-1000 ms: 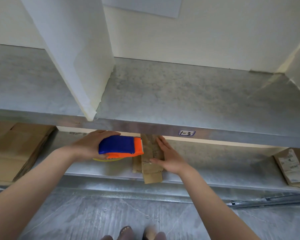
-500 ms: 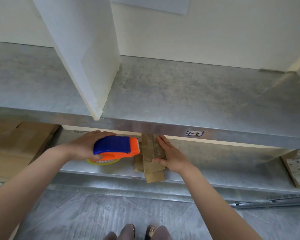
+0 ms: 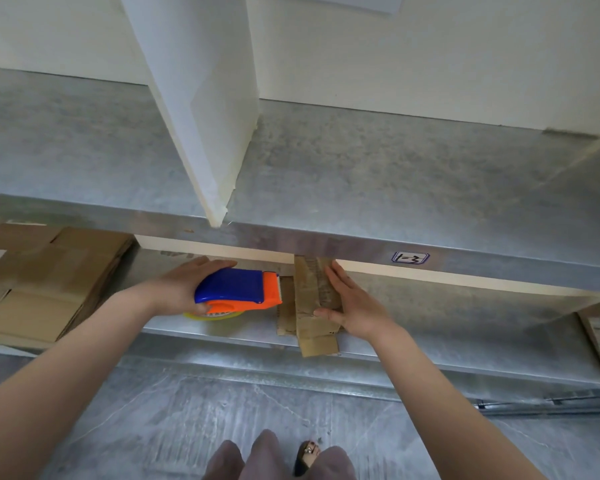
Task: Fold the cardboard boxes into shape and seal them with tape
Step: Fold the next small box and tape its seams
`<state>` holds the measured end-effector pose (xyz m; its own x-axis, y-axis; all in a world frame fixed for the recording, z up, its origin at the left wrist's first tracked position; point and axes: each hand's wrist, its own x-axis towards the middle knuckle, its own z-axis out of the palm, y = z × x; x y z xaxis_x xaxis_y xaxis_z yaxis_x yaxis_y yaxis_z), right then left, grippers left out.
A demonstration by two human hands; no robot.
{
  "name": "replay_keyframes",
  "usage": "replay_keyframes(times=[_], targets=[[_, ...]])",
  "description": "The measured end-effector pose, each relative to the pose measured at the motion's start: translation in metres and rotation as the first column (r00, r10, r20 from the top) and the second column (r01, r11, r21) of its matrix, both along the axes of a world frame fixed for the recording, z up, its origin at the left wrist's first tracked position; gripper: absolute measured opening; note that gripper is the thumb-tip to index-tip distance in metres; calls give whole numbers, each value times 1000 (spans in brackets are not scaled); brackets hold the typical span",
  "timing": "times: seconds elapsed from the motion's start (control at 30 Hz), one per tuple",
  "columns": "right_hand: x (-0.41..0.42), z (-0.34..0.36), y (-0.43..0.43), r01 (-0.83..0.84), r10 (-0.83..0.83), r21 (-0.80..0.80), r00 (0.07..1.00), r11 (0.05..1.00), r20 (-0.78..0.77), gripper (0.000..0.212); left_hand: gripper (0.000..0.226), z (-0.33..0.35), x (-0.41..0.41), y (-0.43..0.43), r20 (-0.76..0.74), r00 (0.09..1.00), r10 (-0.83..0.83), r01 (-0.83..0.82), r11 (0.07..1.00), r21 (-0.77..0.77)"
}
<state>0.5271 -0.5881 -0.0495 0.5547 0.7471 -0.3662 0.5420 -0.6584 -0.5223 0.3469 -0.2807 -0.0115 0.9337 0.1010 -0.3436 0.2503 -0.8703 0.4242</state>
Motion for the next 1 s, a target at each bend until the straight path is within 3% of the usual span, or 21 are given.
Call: replay_keyframes(times=[0.2, 0.33, 0.63, 0.77, 1.0], targets=[[1, 0, 1, 6, -6, -19, 1000, 1000, -12, 98, 95, -6, 12, -18, -4, 999, -51, 51, 999, 12], [0, 0, 1, 27, -27, 4, 997, 1000, -72, 97, 87, -8, 6, -21, -28, 996, -85, 82, 993, -81], [-1, 0, 1, 47, -43, 28, 992, 999, -116, 99, 77, -5, 10, -41, -39, 999, -7, 1, 990, -144], [-5, 1, 3, 140, -127, 53, 972, 989, -199, 105, 67, -4, 8, -36, 15, 1000, 26, -23, 990, -136], [-11, -1, 6, 138, -126, 71, 980, 988, -153, 104, 74, 3, 7, -20, -42, 999, 24, -26, 998, -63]])
